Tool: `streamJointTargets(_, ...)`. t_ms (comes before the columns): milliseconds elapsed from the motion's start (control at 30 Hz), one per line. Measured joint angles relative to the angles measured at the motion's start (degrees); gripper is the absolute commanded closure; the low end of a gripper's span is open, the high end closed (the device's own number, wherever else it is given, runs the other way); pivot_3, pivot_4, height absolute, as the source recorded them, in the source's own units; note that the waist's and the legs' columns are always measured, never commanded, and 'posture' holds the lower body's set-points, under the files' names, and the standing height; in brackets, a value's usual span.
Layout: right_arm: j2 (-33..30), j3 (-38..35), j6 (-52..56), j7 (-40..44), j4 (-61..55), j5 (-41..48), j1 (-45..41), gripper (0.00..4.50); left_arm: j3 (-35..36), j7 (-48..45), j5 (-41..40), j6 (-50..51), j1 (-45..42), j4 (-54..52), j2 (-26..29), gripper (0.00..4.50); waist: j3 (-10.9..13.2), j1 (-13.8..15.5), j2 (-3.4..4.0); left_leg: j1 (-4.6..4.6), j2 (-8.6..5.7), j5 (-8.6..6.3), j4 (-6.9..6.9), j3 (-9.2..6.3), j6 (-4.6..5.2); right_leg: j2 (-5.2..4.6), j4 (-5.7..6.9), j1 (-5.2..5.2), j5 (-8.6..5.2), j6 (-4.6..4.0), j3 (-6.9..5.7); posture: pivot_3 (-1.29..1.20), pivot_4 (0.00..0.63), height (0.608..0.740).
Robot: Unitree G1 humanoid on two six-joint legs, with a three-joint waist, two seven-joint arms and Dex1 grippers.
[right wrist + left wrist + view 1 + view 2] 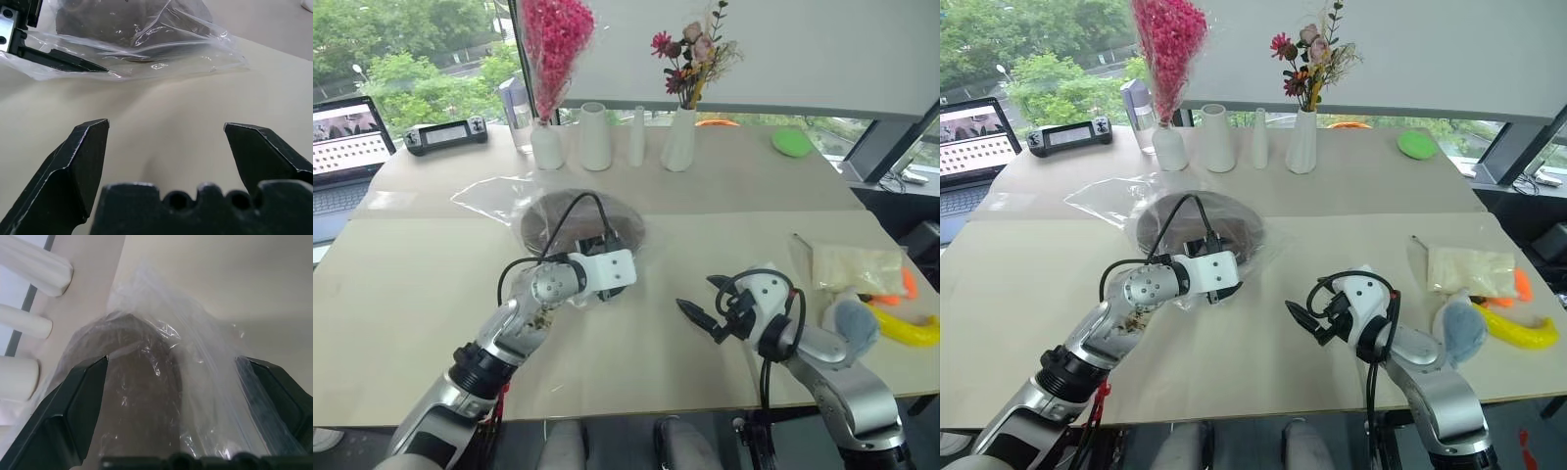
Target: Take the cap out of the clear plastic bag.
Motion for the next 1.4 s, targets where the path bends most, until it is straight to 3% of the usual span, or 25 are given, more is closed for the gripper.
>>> streamJointTargets(100, 0.0, 0.0, 0.0, 0.0, -0.2, 0.0, 0.0, 0.0, -0.5, -1.7, -3.3, -1.5, 0.9, -1.5, -2.2, 0.05, 0.0, 0.1, 0.0, -0.04, -0.01, 0.0, 0.0, 0.0, 0.0, -0.02, -0.04, -0.01, 0.0, 0.01, 0.0, 0.0, 0.15, 0.74)
streamJointTargets(333, -0.2, -0.2, 0.0, -0.1, -1.1, 0.0, 1.2, 0.0, -0.8, -4.2, -3.9, -1.2, 2.0, -2.1, -0.7, 0.05, 0.0, -0.1, 0.0, 0.04, 0.0, 0.0, -0.01, -0.01, 0.0, 0.01, 0.03, -0.01, 0.0, 0.0, 0.0, 0.0, 0.15, 0.74)
streamJointTargets(567, -0.3, -0.2, 0.2, -0.1, -1.9, 0.1, 2.3, 0.0, -1.6, -2.4, 0.3, -2.3, 2.3, -1.6, 1.9, 0.05, 0.0, -0.1, 0.0, 0.02, -0.01, 0.0, -0.01, 0.0, 0.0, -0.01, -0.01, -0.01, 0.0, 0.0, 0.02, 0.0, 0.15, 0.74)
streamJointTargets(967, -1.3, -0.3, 1.1, 0.2, -2.0, 0.4, 1.8, 0.0, -1.2, 5.3, 5.5, -3.8, 2.6, 2.9, 1.5, 0.05, 0.0, -0.1, 0.0, 0.01, -0.01, 0.0, -0.01, 0.0, 0.0, -0.01, -0.01, -0.01, 0.0, 0.0, 0.02, 0.0, 0.15, 0.74)
streamJointTargets(1233, -1.4, -0.3, 1.4, 0.3, -2.1, 0.5, 1.6, 0.0, 0.5, 8.0, 4.4, -7.0, 2.5, 4.3, -1.6, 0.05, 0.0, 0.0, 0.0, -0.01, -0.01, 0.0, -0.01, 0.01, 0.0, -0.01, -0.03, -0.01, 0.0, 0.01, 0.02, 0.0, 0.15, 0.74)
streamJointTargets(1400, -1.4, -0.3, 2.0, -0.2, -3.2, 0.6, 1.7, 0.0, -2.1, 4.5, 1.8, -9.0, 2.5, 4.0, -5.0, 0.05, 0.0, 0.1, 0.0, -0.02, -0.02, 0.0, -0.01, 0.01, 0.0, -0.01, -0.03, -0.01, 0.0, 0.01, 0.02, 0.0, 0.15, 0.74)
